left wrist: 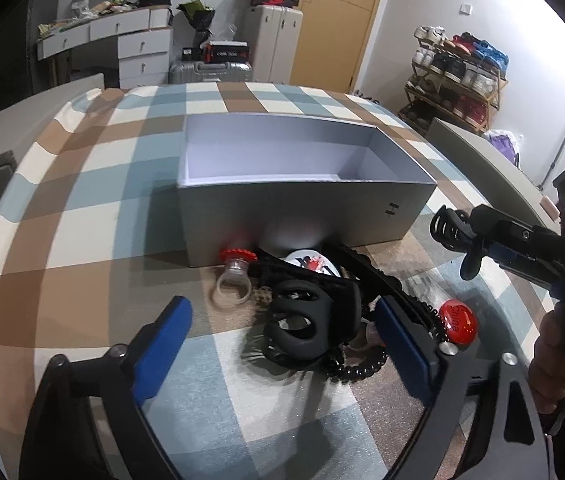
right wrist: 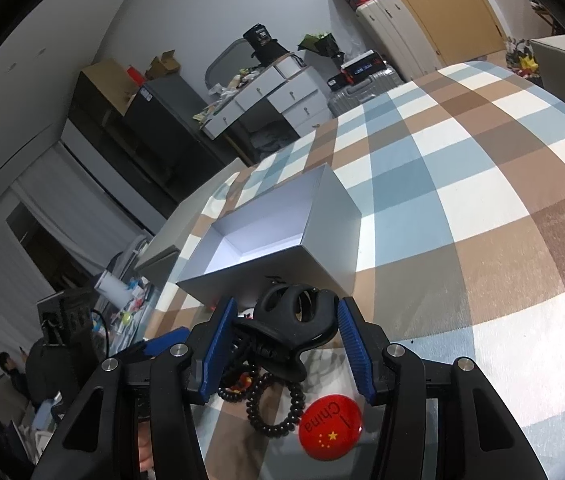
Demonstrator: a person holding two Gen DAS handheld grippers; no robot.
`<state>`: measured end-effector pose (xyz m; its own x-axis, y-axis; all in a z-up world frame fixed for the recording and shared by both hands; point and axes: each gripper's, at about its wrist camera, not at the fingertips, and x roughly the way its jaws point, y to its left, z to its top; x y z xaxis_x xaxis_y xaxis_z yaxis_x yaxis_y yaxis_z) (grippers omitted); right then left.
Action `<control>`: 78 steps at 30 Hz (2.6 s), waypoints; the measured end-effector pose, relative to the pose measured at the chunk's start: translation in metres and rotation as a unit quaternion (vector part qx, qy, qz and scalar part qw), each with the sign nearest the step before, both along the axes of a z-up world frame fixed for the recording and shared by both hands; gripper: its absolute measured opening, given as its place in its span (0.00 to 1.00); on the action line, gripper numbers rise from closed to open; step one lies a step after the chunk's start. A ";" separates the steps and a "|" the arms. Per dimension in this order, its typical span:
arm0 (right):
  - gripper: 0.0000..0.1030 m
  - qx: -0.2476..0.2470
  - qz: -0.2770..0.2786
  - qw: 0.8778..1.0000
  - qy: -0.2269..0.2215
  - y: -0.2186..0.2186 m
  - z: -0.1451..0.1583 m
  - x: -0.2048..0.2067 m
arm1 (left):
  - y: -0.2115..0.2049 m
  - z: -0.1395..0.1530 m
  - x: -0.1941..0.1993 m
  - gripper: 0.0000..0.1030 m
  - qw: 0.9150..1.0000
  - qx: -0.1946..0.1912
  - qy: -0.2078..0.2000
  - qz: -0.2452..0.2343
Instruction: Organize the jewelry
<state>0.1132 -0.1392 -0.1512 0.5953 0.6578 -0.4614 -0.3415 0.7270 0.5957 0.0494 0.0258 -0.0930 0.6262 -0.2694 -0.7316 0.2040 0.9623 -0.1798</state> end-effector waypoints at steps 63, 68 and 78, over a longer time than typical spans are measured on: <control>0.50 -0.014 0.063 0.996 -0.065 0.044 0.084 0.052 | 0.011 0.060 0.059 0.39 0.997 -0.033 -0.066 -0.016; 0.50 -0.027 0.071 0.996 -0.038 0.050 0.067 0.077 | 0.007 0.049 0.074 0.39 0.998 -0.033 -0.045 -0.028; 0.50 -0.057 0.087 0.995 0.006 0.064 0.043 0.099 | 0.003 0.034 0.087 0.39 0.998 -0.042 -0.017 -0.031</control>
